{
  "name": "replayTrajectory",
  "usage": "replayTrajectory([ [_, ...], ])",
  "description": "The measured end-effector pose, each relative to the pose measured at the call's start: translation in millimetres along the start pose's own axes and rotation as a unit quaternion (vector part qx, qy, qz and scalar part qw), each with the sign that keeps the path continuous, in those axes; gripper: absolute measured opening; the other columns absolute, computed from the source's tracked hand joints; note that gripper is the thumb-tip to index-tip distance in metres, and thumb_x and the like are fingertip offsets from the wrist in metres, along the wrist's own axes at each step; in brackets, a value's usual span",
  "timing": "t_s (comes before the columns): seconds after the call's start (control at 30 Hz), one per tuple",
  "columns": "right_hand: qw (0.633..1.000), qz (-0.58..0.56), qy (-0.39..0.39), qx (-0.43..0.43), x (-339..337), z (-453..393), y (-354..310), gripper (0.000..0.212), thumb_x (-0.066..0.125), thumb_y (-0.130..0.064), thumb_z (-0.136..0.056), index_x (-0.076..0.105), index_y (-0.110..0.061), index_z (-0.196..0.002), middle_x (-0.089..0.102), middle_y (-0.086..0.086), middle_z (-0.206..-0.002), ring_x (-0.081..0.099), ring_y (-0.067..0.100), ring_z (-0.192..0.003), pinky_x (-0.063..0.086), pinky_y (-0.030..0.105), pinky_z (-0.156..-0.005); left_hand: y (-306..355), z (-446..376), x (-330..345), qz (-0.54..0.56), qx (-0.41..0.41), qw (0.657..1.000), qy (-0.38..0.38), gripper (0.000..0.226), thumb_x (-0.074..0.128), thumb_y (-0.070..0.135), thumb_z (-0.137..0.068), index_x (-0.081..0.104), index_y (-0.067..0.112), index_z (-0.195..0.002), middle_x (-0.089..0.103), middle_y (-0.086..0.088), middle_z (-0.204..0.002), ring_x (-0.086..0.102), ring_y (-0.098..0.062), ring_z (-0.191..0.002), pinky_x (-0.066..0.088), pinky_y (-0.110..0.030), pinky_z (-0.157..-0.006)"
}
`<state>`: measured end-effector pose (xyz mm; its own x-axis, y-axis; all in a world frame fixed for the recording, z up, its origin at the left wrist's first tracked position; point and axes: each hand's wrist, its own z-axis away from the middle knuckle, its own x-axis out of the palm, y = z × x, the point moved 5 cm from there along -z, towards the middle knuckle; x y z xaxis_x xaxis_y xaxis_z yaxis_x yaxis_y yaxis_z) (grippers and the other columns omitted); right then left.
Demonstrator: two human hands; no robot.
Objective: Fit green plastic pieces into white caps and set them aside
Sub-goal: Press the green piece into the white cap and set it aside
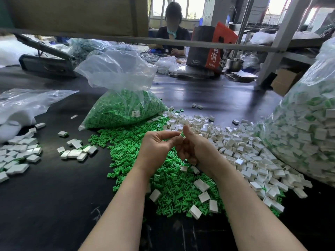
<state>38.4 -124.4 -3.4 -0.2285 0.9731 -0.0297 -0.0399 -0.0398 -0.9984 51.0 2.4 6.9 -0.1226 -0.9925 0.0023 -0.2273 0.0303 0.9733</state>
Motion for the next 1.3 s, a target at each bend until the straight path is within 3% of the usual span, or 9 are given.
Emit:
replayTrajectory([
  [0.13,0.999,-0.038,-0.009,-0.018,-1.3,0.0,0.9,0.055,0.05,-0.073,-0.079,0.069,-0.022,-0.069,0.059,0.005,-0.063,0.044,0.012,-0.054,0.031,0.016,-0.043,-0.2,-0.1,1.5,0.01,0.003,1.0,-0.01,0.013,0.073,0.002,-0.083,0.077,0.006,-0.095,0.076,-0.009,-0.085,0.07,-0.018,-0.08,0.055,-0.036,-0.09],
  [0.33,0.998,-0.051,-0.026,-0.02,-3.4,-0.7,3.1,0.052,0.053,-0.072,-0.077,0.071,-0.023,-0.071,0.059,0.004,-0.066,0.044,0.013,-0.057,0.03,0.018,-0.045,2.8,1.5,4.0,0.014,0.012,0.999,-0.029,0.015,0.069,-0.001,-0.085,0.077,0.01,-0.091,0.076,-0.007,-0.078,0.07,-0.017,-0.074,0.056,-0.032,-0.084],
  [0.5,0.997,-0.067,-0.034,-0.019,-4.7,-2.1,5.9,0.05,0.056,-0.071,-0.076,0.071,-0.023,-0.071,0.058,0.001,-0.065,0.047,0.011,-0.057,0.034,0.017,-0.047,2.5,1.2,4.8,0.011,0.01,0.999,-0.031,0.015,0.068,-0.002,-0.085,0.075,0.0,-0.098,0.074,-0.002,-0.072,0.069,-0.017,-0.071,0.055,-0.043,-0.092],
  [0.8,0.996,-0.062,-0.051,-0.027,-4.9,-3.2,6.9,0.058,0.055,-0.068,-0.076,0.064,-0.012,-0.087,0.055,0.0,-0.066,0.044,0.011,-0.06,0.03,0.023,-0.054,1.6,0.5,5.6,0.022,0.004,0.999,-0.024,0.016,0.068,-0.005,-0.084,0.074,-0.004,-0.099,0.074,-0.008,-0.081,0.069,-0.018,-0.073,0.055,-0.047,-0.093],
  [1.0,0.997,-0.056,-0.052,-0.028,-4.9,-2.6,8.2,0.062,0.053,-0.07,-0.076,0.063,-0.01,-0.088,0.052,-0.001,-0.063,0.043,0.01,-0.059,0.027,0.027,-0.057,1.3,0.5,5.4,0.025,0.003,1.0,-0.015,0.019,0.069,-0.005,-0.083,0.076,0.007,-0.096,0.076,-0.009,-0.097,0.072,-0.021,-0.093,0.054,-0.041,-0.095],
  [1.17,0.995,-0.073,-0.054,-0.028,-2.3,-2.7,6.7,0.057,0.051,-0.066,-0.08,0.064,-0.012,-0.09,0.051,0.0,-0.063,0.042,0.011,-0.059,0.027,0.028,-0.056,2.6,0.3,5.7,0.029,0.011,0.999,-0.022,0.021,0.069,-0.006,-0.083,0.077,0.012,-0.09,0.077,-0.003,-0.093,0.072,-0.016,-0.091,0.056,-0.03,-0.089],
  [1.23,0.996,-0.072,-0.058,-0.016,-1.0,-3.5,6.6,0.056,0.044,-0.065,-0.087,0.064,-0.013,-0.085,0.051,0.002,-0.063,0.041,0.013,-0.059,0.026,0.03,-0.057,2.6,0.2,5.5,0.03,0.01,0.999,-0.019,0.023,0.07,-0.005,-0.082,0.077,0.015,-0.088,0.077,0.0,-0.094,0.072,-0.014,-0.093,0.055,-0.024,-0.087],
  [1.3,0.997,-0.047,-0.069,-0.001,-0.1,-3.2,6.4,0.068,0.029,-0.072,-0.091,0.063,-0.016,-0.075,0.052,0.001,-0.063,0.041,0.014,-0.059,0.027,0.032,-0.059,2.3,0.3,4.4,0.029,0.008,0.999,-0.015,0.024,0.071,-0.004,-0.082,0.076,0.019,-0.086,0.076,0.005,-0.09,0.072,-0.011,-0.091,0.054,-0.019,-0.083],
])
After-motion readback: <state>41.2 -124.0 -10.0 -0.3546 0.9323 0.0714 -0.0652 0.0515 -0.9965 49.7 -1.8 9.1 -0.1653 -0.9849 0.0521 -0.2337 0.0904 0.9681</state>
